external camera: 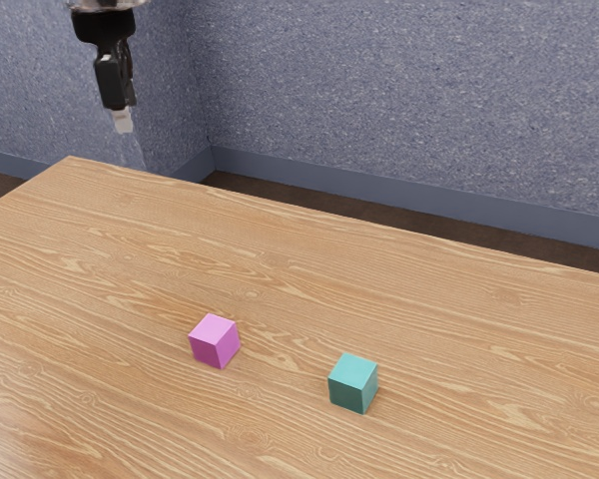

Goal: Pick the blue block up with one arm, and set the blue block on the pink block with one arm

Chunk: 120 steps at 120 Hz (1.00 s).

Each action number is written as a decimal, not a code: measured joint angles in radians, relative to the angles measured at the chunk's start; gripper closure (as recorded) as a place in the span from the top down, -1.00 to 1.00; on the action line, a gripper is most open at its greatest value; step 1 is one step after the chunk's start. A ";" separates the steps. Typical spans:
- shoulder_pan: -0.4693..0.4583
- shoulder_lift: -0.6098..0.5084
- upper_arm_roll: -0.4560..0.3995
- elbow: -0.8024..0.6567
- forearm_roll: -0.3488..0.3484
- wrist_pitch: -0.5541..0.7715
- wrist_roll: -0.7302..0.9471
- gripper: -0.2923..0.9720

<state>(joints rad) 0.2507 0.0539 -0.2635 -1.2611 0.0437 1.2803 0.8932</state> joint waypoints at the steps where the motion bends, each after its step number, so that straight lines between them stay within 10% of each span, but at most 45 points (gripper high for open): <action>1: -0.004 0.003 0.000 0.000 0.001 0.000 -0.002 0.53; 66: -0.233 0.081 -0.033 -0.238 0.042 0.163 -0.035 0.54; 93: -0.465 0.094 0.161 -0.447 0.006 0.378 0.021 0.54; 120: -0.487 0.197 0.181 -0.489 -0.069 0.610 0.057 0.54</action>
<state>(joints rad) -0.2360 0.2512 -0.0828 -1.7504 -0.0250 1.8904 0.9499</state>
